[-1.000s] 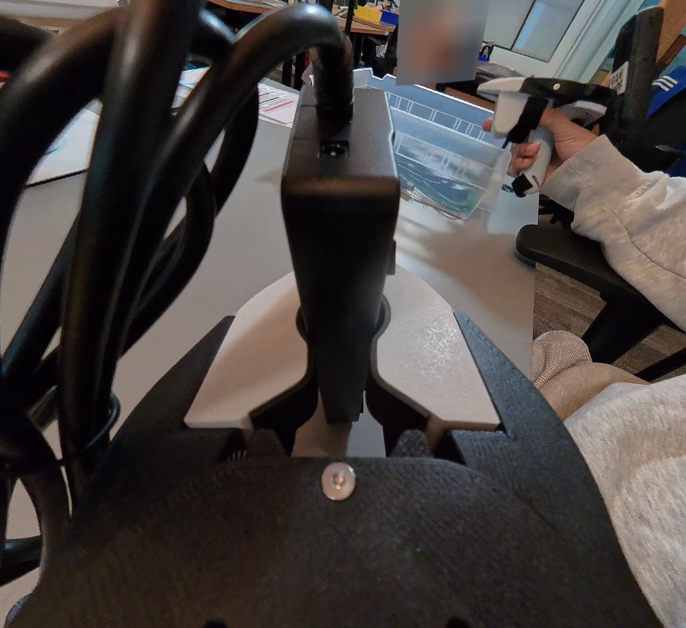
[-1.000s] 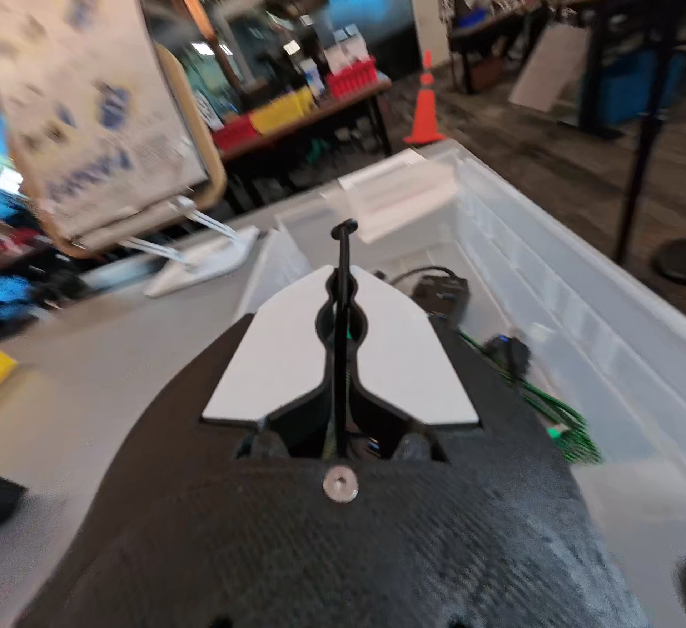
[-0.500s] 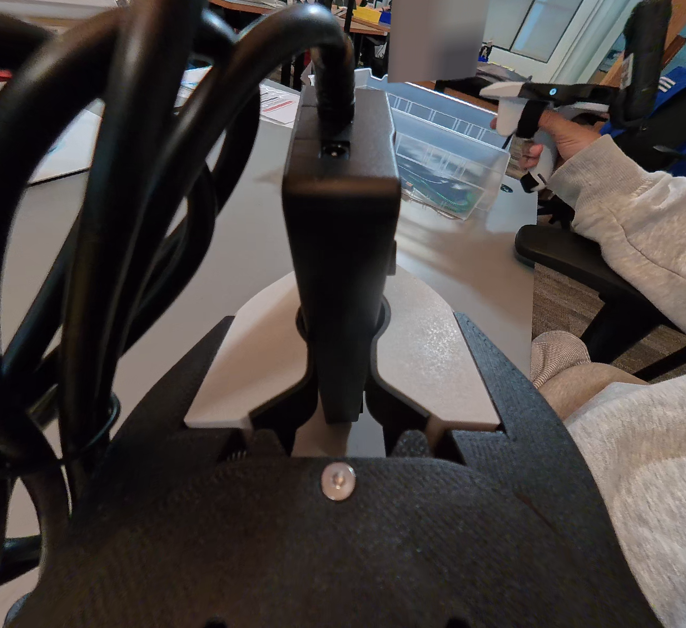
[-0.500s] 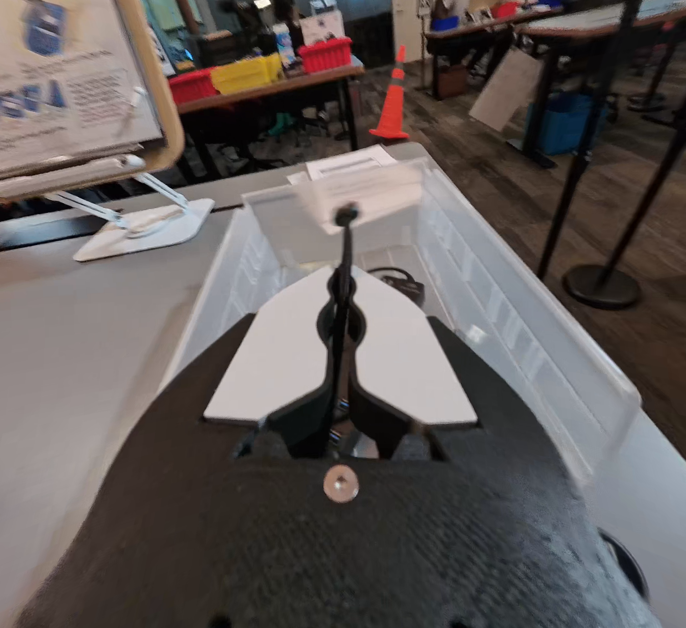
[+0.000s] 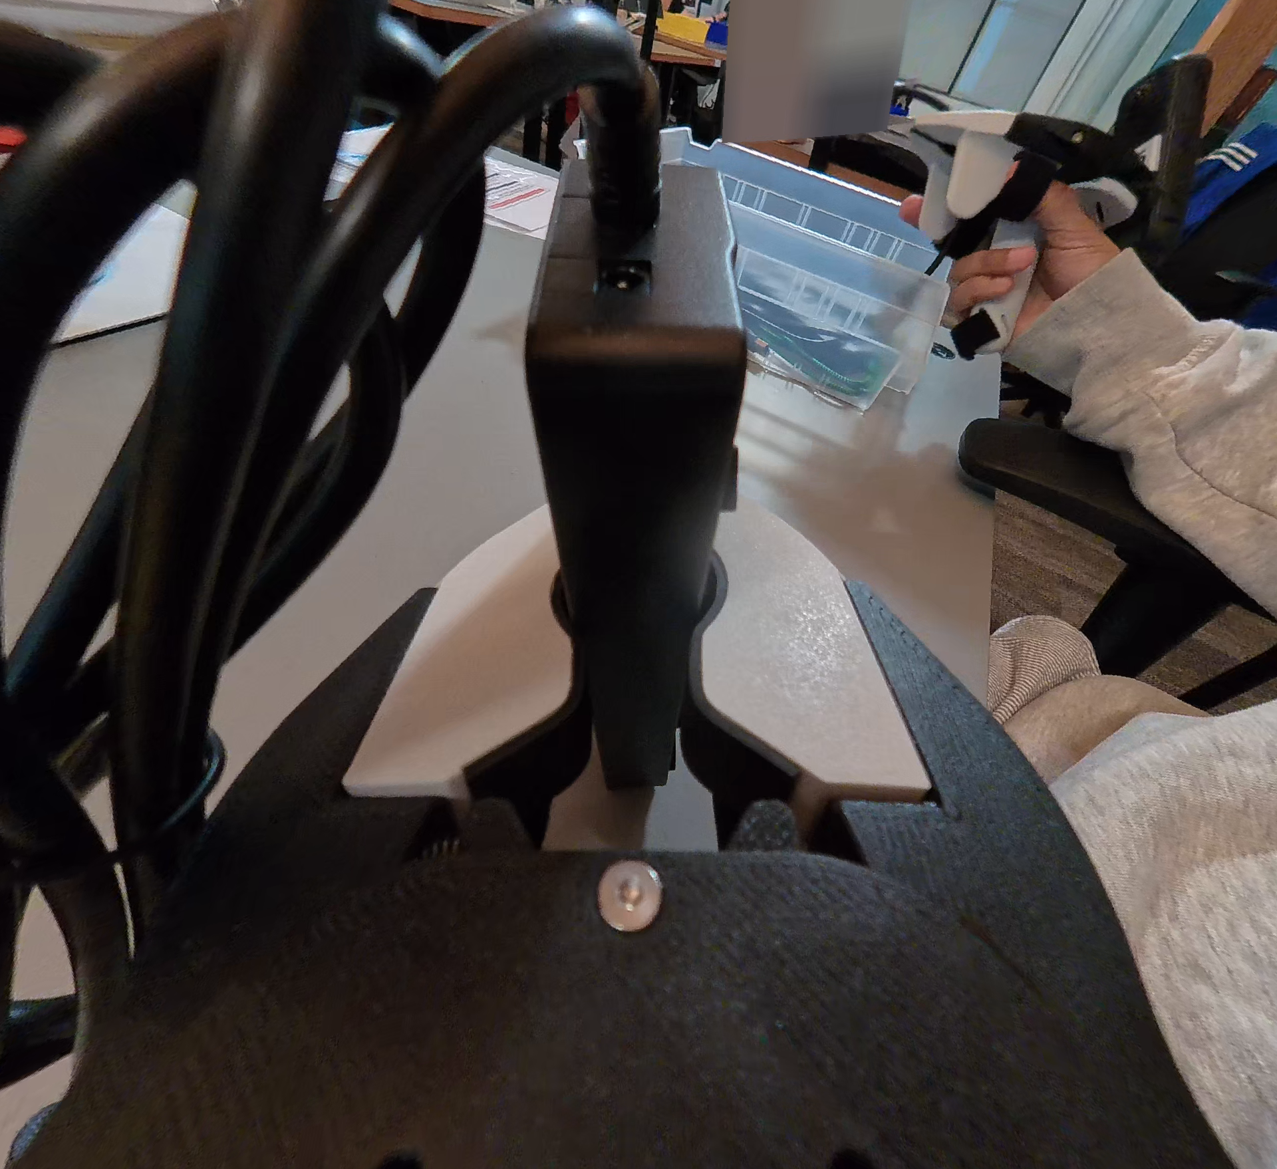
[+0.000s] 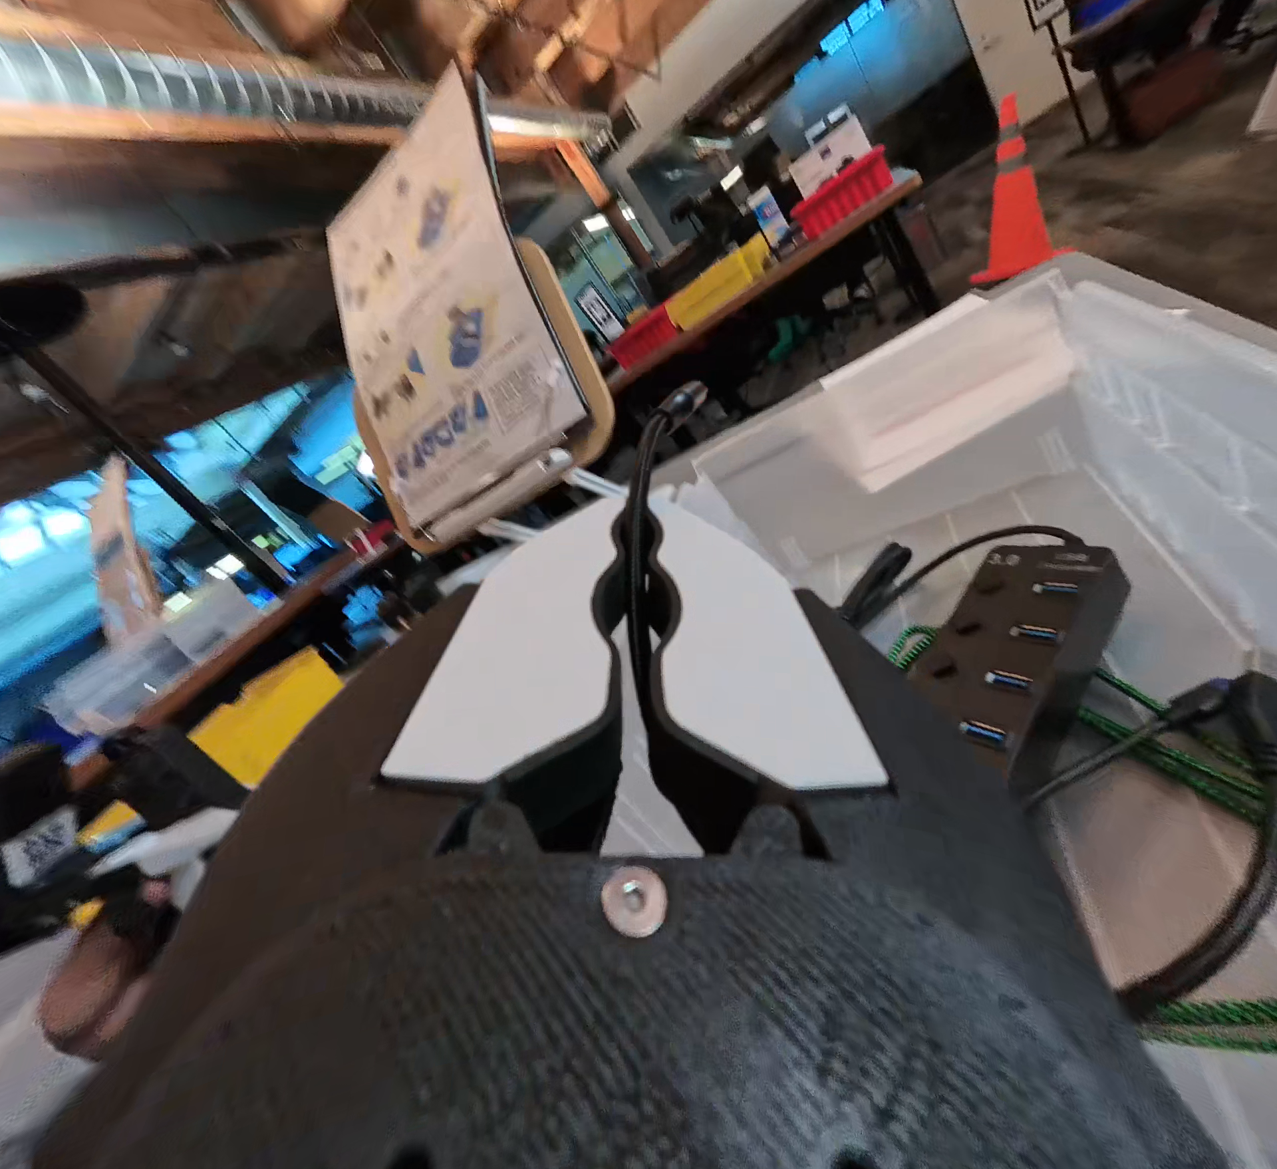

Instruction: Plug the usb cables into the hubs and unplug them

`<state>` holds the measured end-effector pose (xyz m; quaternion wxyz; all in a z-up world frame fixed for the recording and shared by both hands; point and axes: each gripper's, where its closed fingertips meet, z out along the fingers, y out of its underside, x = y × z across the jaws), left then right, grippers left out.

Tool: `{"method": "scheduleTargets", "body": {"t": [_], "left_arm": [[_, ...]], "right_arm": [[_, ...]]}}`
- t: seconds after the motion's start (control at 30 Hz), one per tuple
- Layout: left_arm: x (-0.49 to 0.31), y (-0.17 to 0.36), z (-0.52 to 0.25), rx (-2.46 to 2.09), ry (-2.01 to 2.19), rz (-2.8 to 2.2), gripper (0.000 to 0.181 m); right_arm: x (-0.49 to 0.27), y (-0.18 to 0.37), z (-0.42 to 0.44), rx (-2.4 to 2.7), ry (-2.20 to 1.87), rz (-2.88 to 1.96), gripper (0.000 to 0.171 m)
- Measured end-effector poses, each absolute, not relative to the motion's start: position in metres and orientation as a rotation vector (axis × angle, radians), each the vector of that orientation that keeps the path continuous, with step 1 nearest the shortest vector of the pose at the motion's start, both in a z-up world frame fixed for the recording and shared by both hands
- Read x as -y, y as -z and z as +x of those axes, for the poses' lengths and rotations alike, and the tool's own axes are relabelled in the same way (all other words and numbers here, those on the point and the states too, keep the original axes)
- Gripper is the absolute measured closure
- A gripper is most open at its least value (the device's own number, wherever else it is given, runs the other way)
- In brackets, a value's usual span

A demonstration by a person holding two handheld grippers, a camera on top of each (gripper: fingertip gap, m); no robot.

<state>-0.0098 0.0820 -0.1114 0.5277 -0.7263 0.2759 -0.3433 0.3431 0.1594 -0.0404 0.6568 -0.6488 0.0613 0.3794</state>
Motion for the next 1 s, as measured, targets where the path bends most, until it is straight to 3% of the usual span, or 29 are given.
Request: {"method": "scheduleTargets", "body": {"t": [0.03, 0.23, 0.57, 0.77, 1.0], "left_arm": [[-0.082, 0.111, -0.010, -0.659, 0.821, -1.735, 0.153], [-0.082, 0.111, -0.010, -0.661, 0.821, -1.735, 0.152], [-0.080, 0.111, -0.008, -0.670, 0.830, -1.734, 0.153], [-0.081, 0.111, -0.008, -0.666, 0.832, -1.733, 0.153], [-0.078, 0.111, -0.006, -0.677, 0.852, -1.725, 0.153]], "right_arm": [[-0.161, 0.047, 0.341, -0.107, -0.809, -1.526, 0.171], [-0.171, 0.092, 0.351, 0.010, -0.432, -1.830, 0.171], [-0.167, 0.102, 0.412, 0.081, 0.218, -1.951, 0.135], [-0.164, 0.061, 0.388, 0.163, 0.222, -1.738, 0.137], [-0.137, 0.021, 0.267, 0.471, -0.027, -1.468, 0.149]]}}
